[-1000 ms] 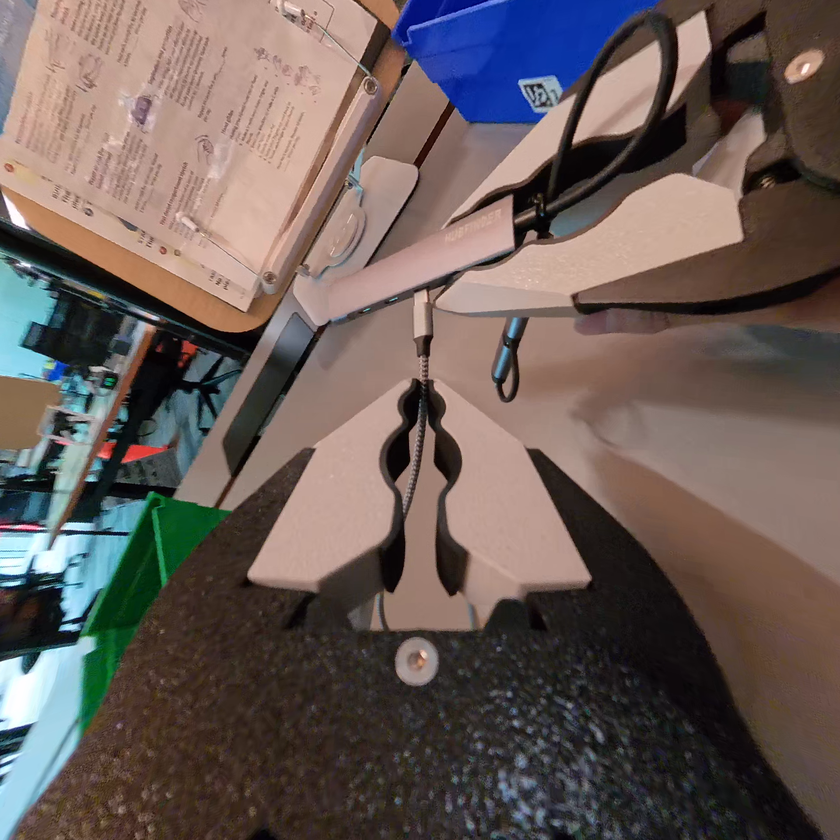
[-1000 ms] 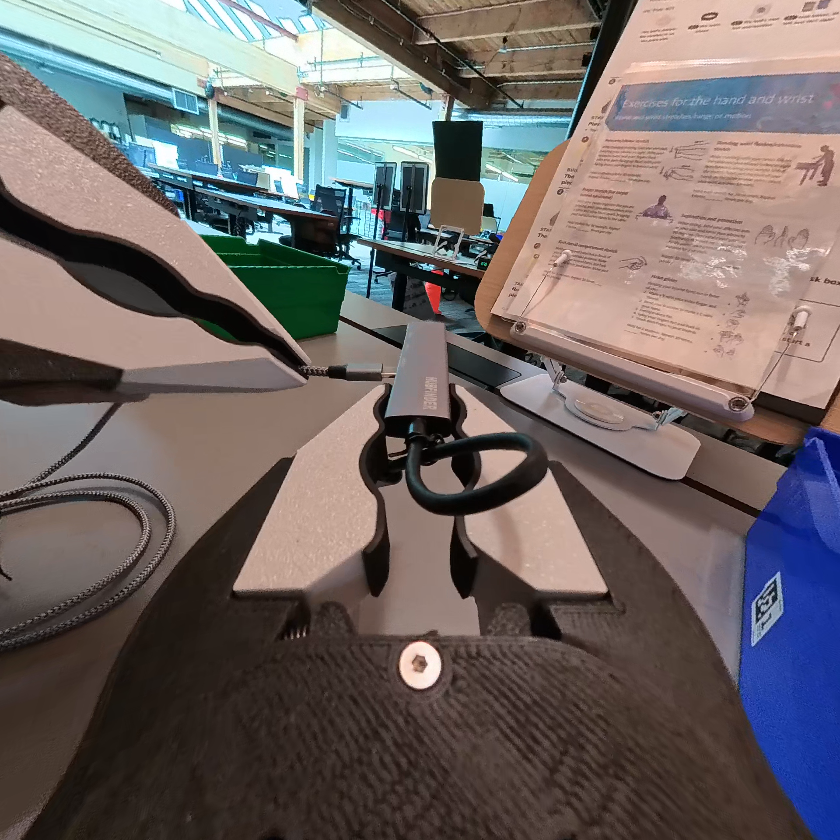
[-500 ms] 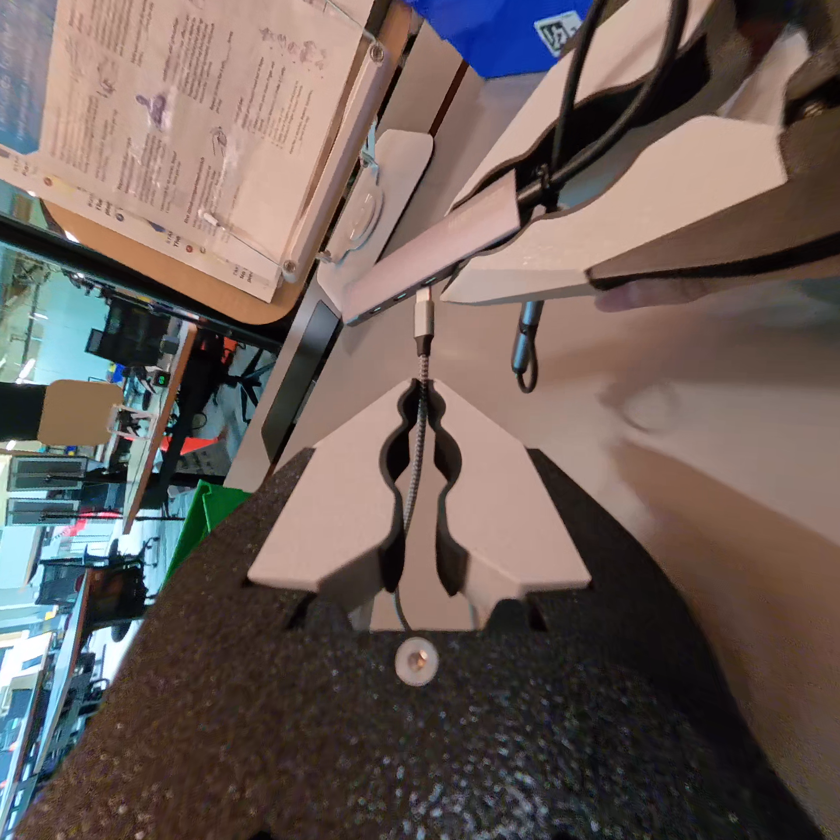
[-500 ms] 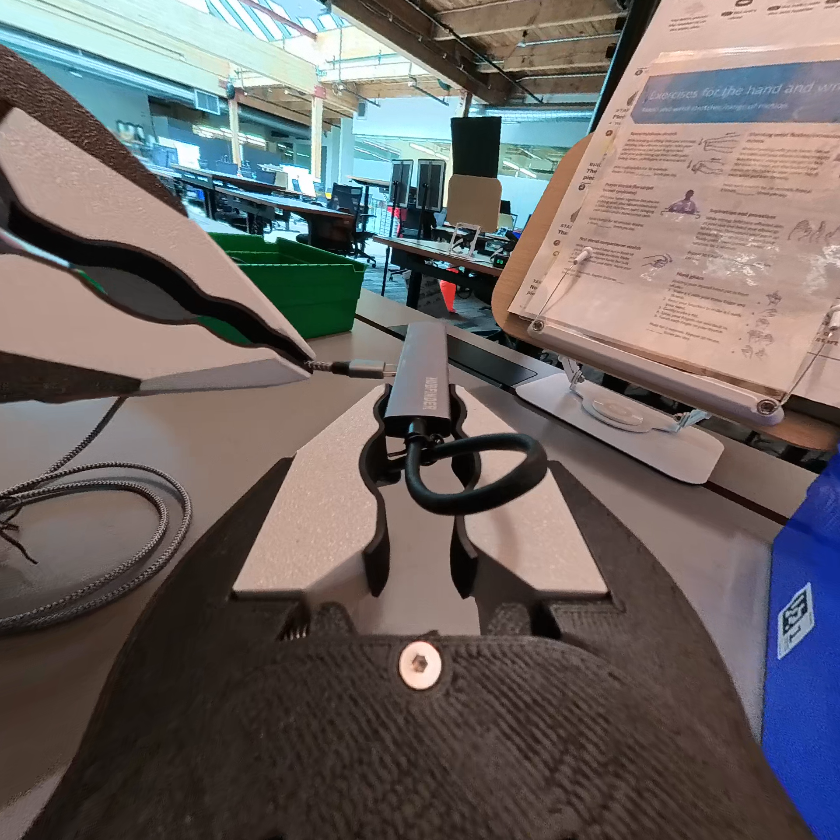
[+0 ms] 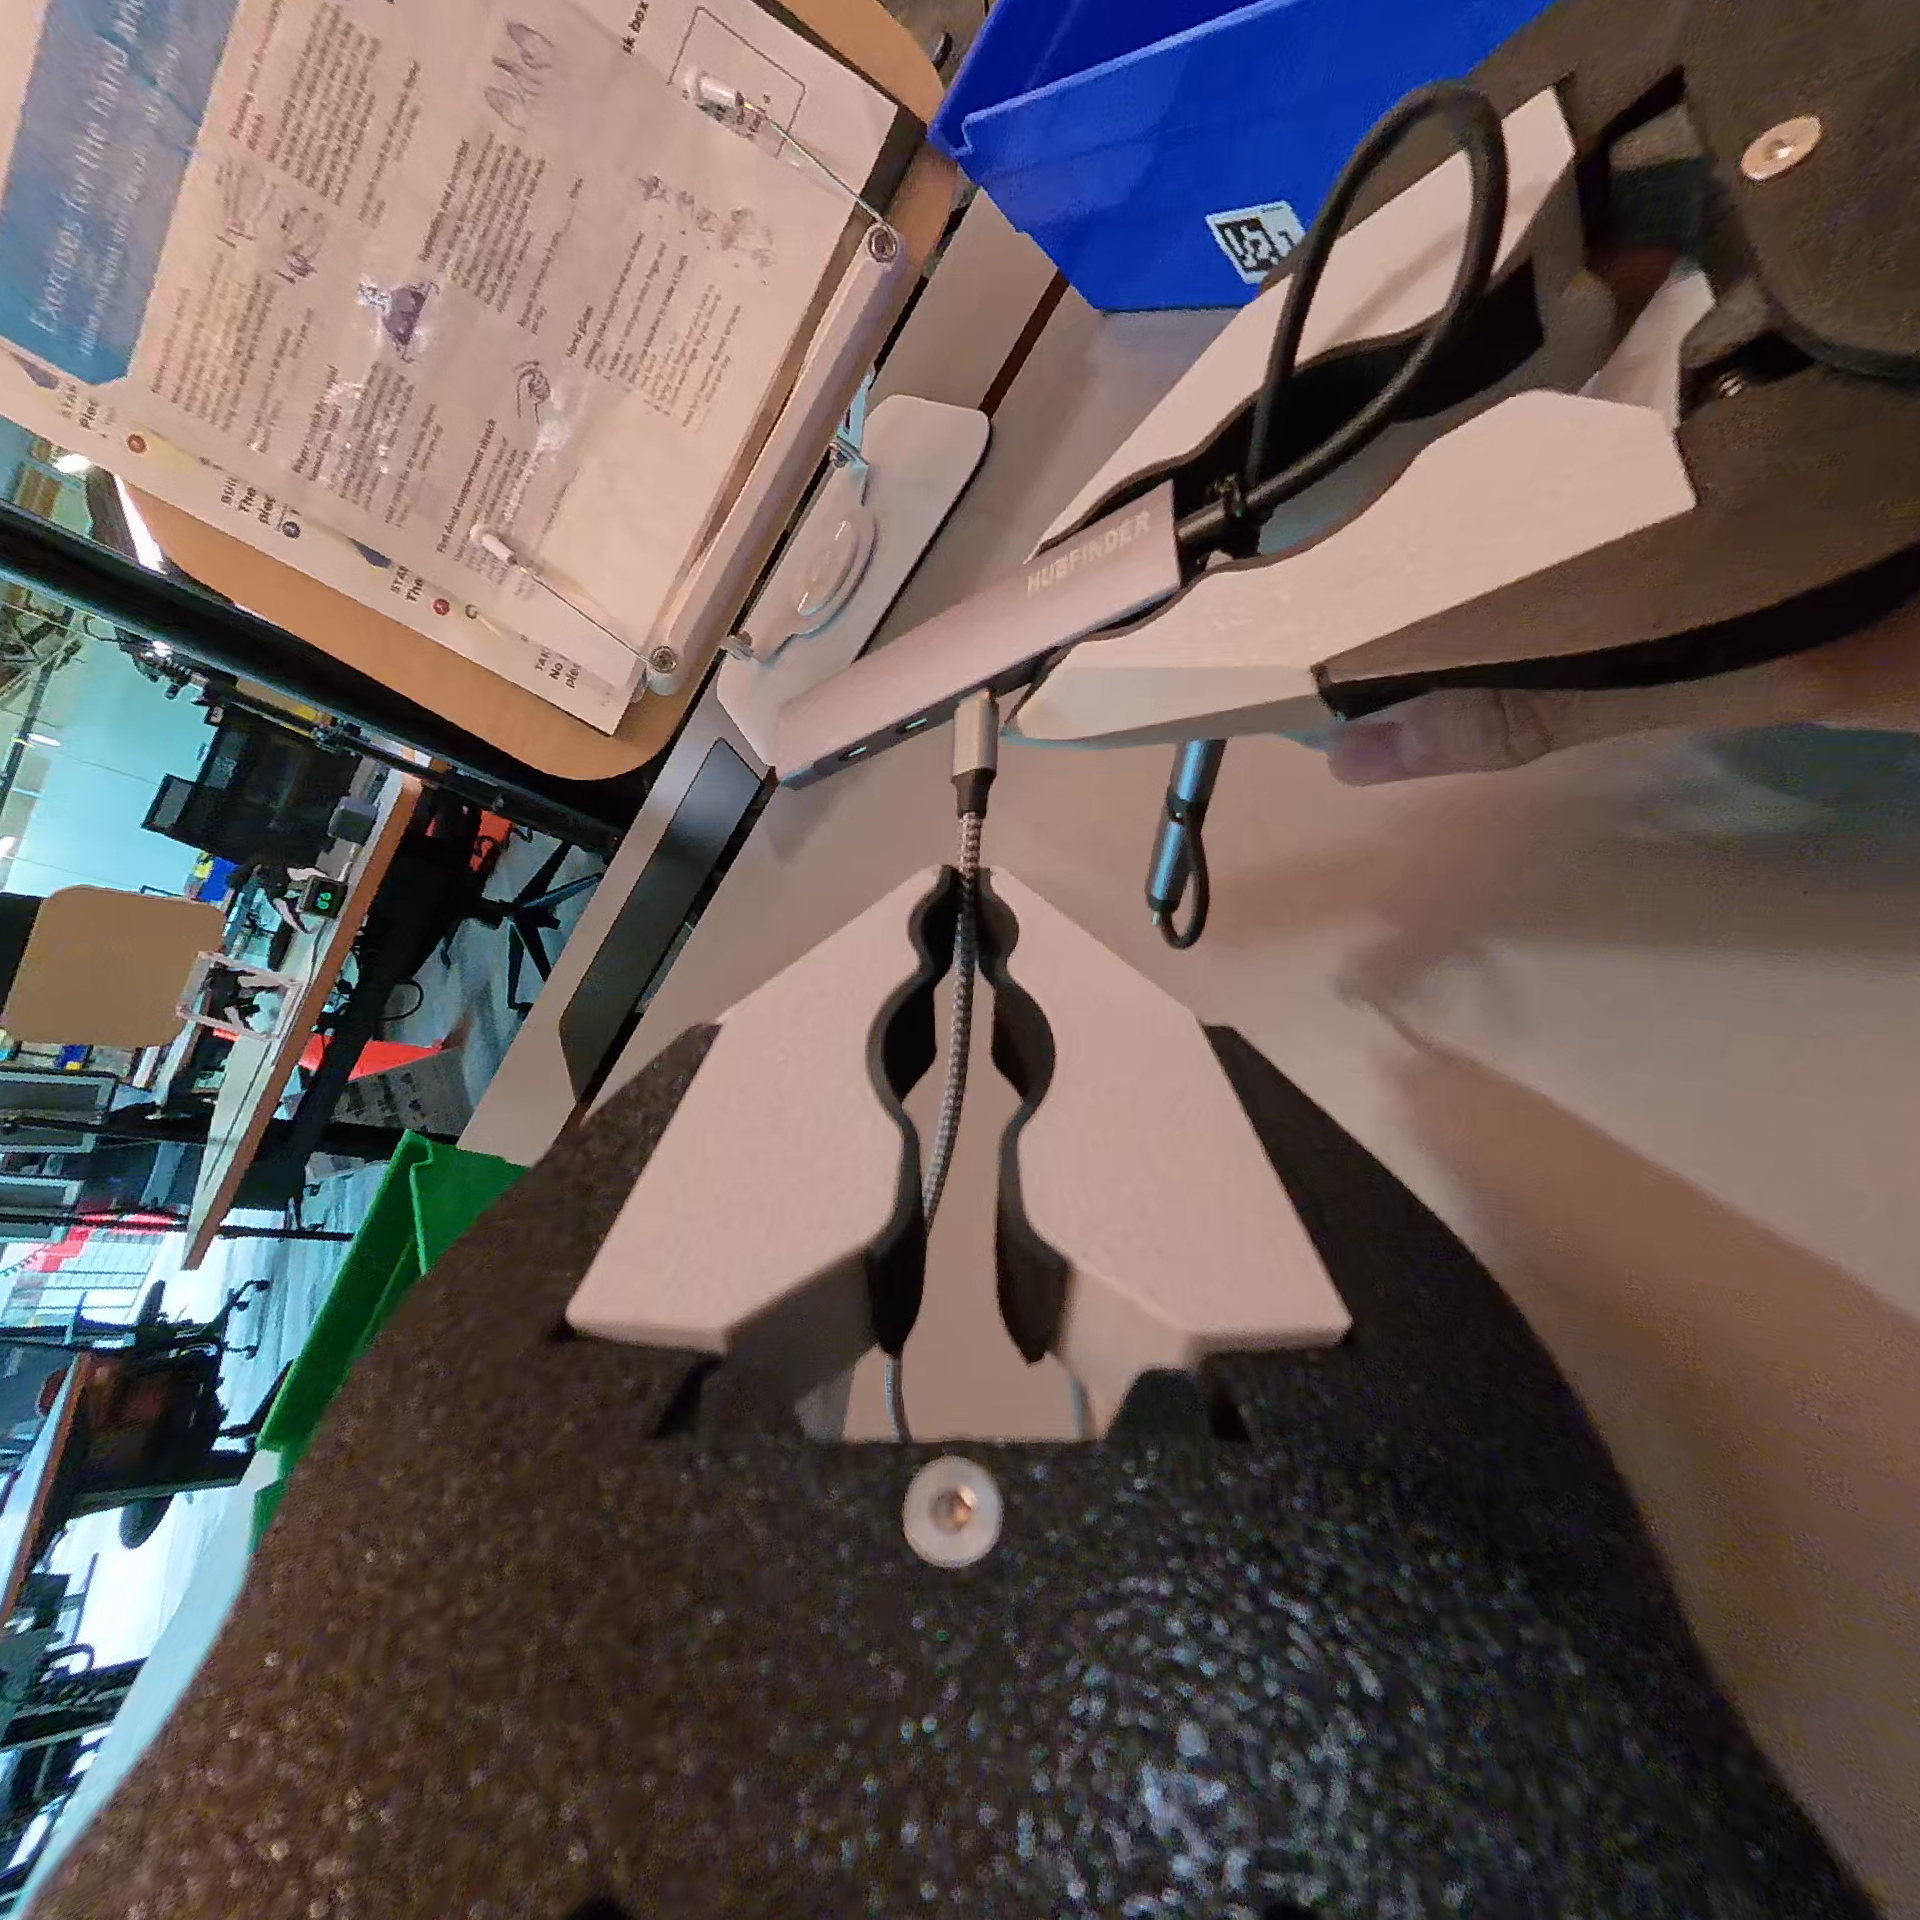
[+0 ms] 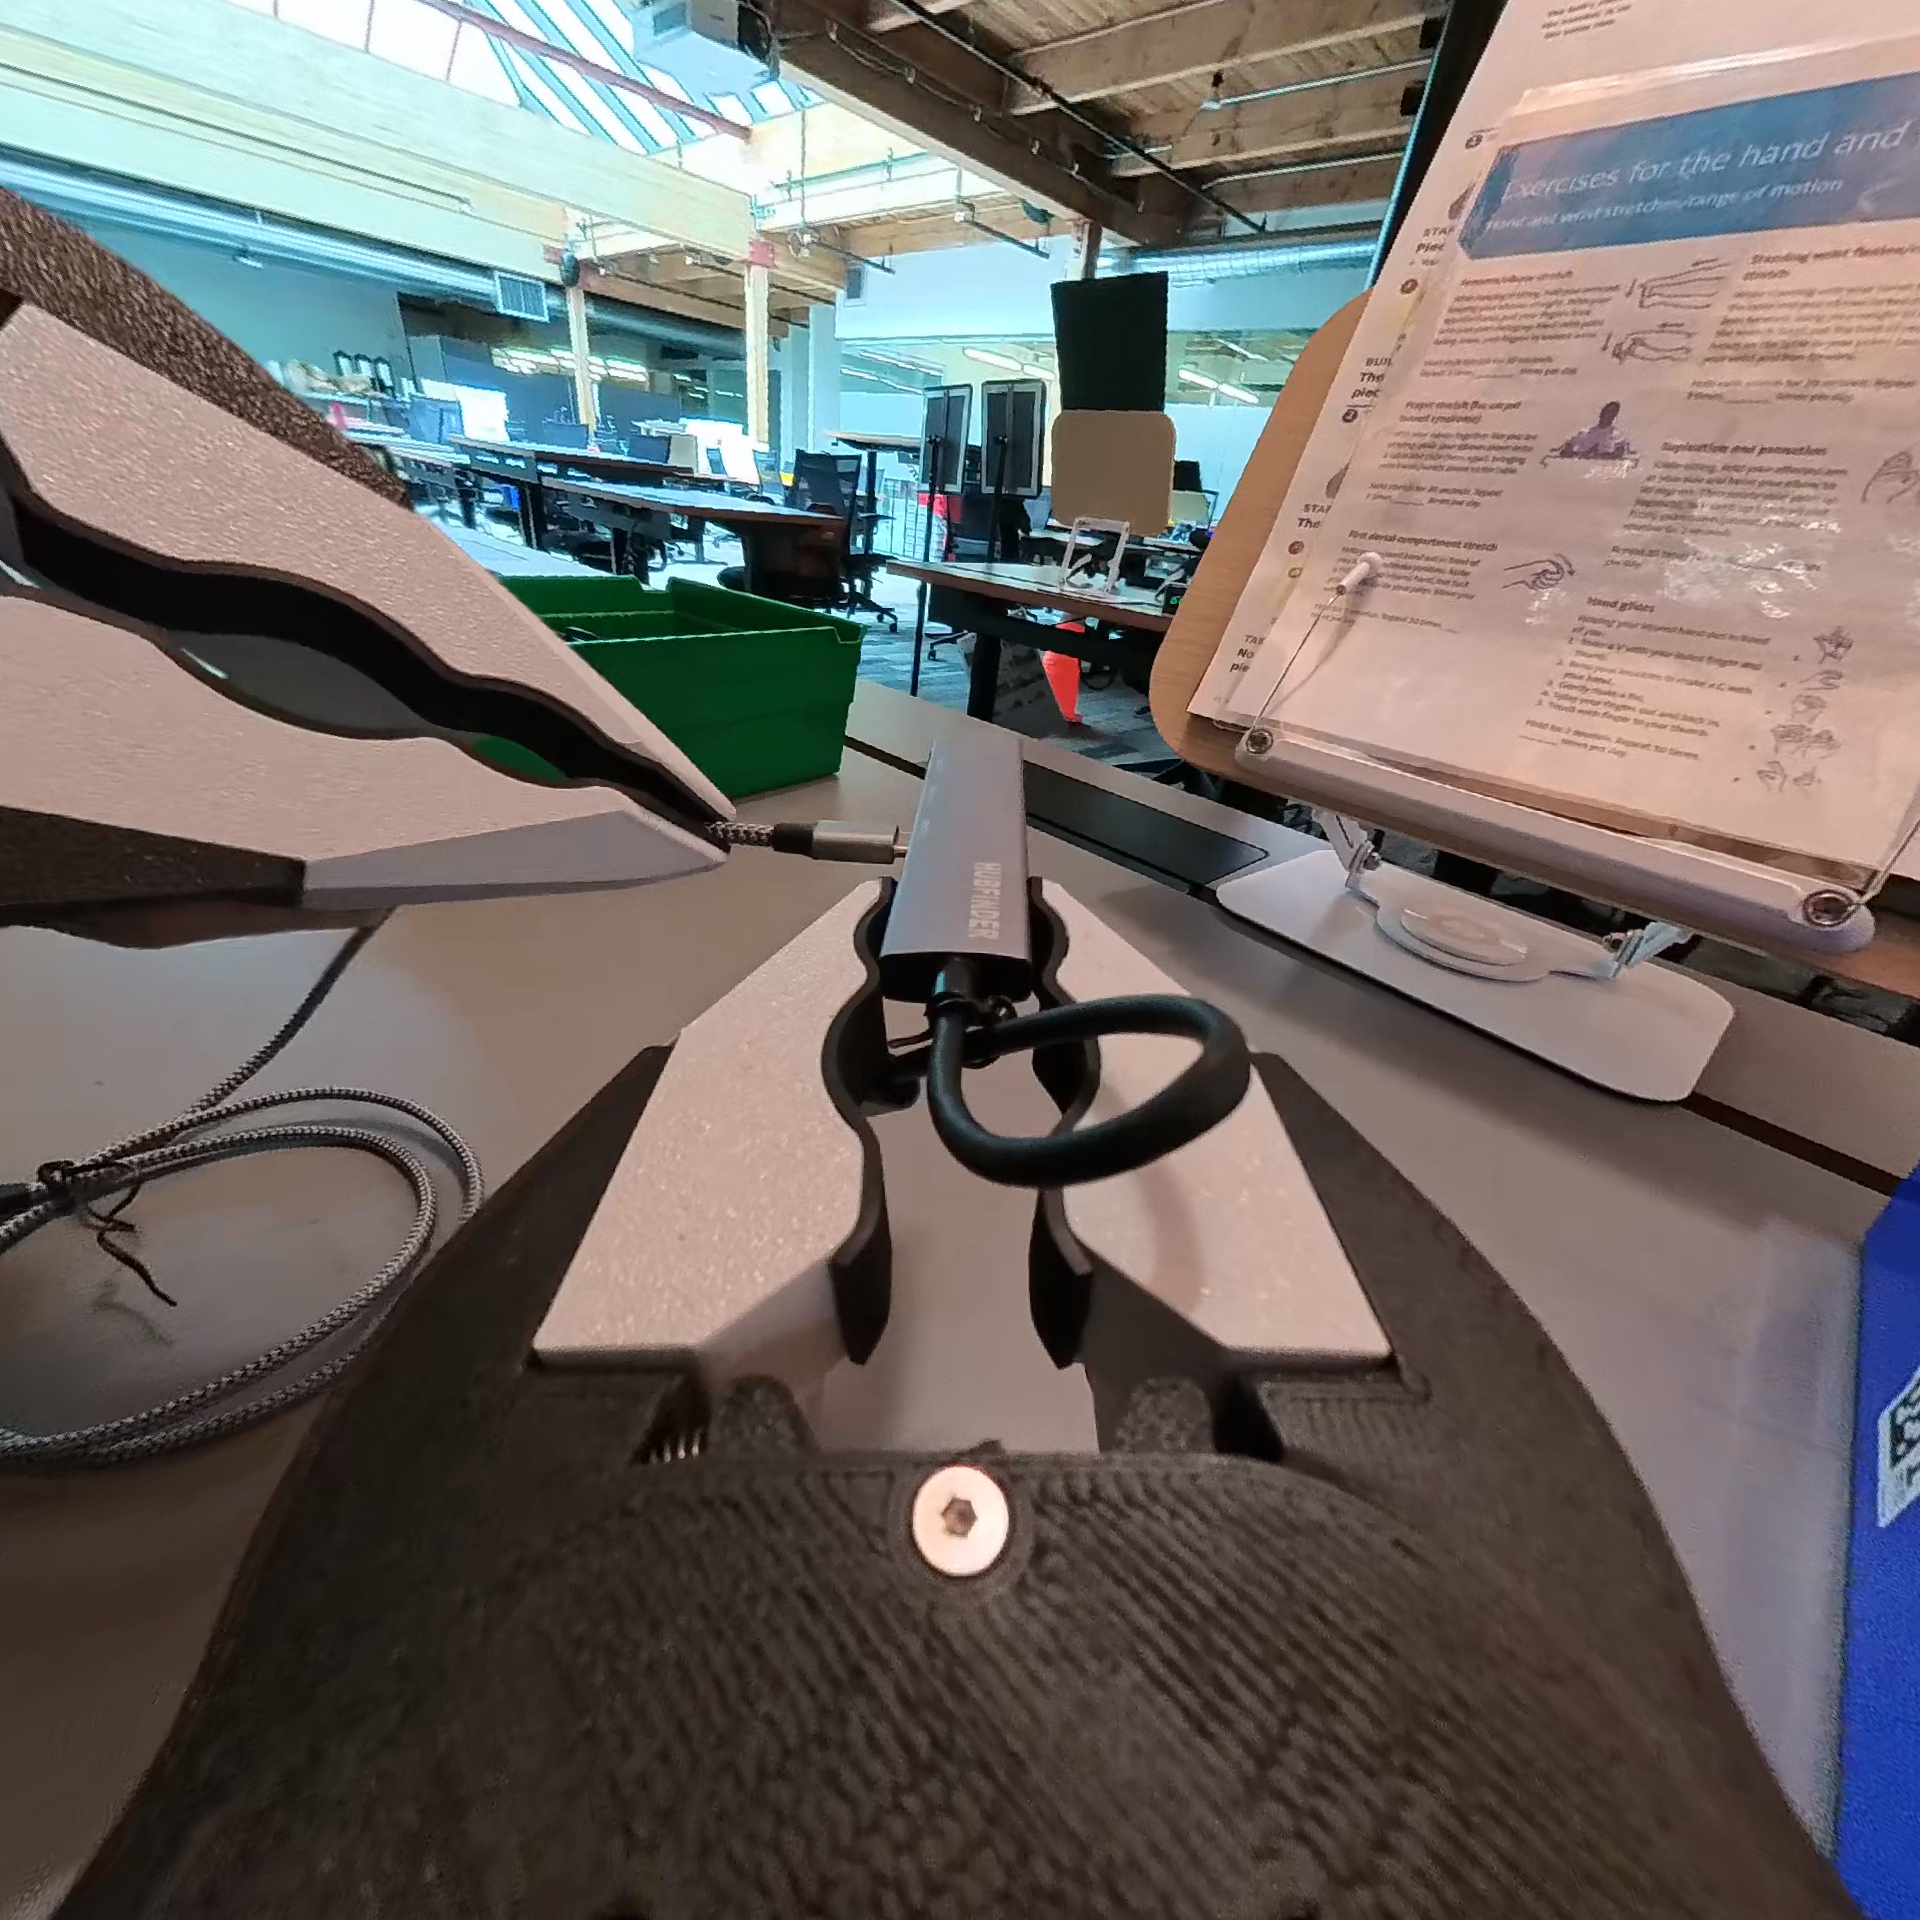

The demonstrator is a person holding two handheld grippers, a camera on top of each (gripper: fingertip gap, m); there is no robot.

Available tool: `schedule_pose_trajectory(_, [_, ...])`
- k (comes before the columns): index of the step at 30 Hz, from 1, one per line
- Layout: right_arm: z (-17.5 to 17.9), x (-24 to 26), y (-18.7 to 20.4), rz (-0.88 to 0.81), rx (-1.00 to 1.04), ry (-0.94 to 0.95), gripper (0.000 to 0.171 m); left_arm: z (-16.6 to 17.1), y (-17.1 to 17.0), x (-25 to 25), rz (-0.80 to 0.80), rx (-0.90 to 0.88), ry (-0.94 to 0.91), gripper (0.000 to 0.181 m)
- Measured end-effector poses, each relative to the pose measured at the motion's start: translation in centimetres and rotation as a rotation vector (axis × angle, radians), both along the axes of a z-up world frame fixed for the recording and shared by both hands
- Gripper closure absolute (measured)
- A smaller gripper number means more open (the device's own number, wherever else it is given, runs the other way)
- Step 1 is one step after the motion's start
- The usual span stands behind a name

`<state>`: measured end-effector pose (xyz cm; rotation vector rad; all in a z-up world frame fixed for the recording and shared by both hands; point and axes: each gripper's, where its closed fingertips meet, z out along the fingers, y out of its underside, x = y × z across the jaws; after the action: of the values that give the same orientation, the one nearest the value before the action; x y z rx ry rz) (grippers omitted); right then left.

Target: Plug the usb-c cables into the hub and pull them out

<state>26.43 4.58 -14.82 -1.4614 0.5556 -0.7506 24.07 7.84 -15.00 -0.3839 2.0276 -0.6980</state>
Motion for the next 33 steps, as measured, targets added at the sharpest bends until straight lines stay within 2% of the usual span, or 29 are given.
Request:
schedule_pose_trajectory(1, [0.1,0.0,0.0,0.004,0.011,0.002,0.148,0.1,-0.1,0.0,-0.003,-0.017,-0.001,0.18])
schedule_pose_trajectory(5, [0.1,0.1,-0.3,-0.009,0.031,0.005,0.148,0.2,-0.4,0.2,-0.032,-0.098,0.007,0.18])
schedule_pose_trajectory(9, [0.8,0.2,-0.9,-0.013,0.1,0.007,0.148,1.0,-1.1,0.4,-0.115,-0.34,0.035,0.178])
schedule_pose_trajectory(11, [1.2,0.1,-1.1,-0.009,0.114,-0.001,0.148,1.4,-1.6,0.1,-0.17,-0.442,0.058,0.164])
schedule_pose_trajectory(15, [1.5,-0.2,-0.9,0.009,0.123,-0.014,0.148,2.2,-2.0,-0.2,-0.22,-0.587,0.097,0.158])
schedule_pose_trajectory(19, [1.8,-0.9,-0.1,0.06,0.12,-0.039,0.148,2.1,-2.0,0.0,-0.218,-0.63,0.128,0.159])
schedule_pose_trajectory(22, [1.8,-1.2,0.4,0.073,0.108,-0.051,0.148,2.4,-2.4,-0.3,-0.243,-0.68,0.147,0.173])
schedule_pose_trajectory(28, [1.7,-1.2,0.5,0.1,0.15,-0.032,0.149,2.2,-2.2,0.0,-0.21,-0.674,0.168,0.174])
schedule_pose_trajectory(33, [2.3,-1.6,0.5,0.104,0.156,-0.091,0.146,2.6,-2.1,-0.1,-0.198,-0.682,0.198,0.174])
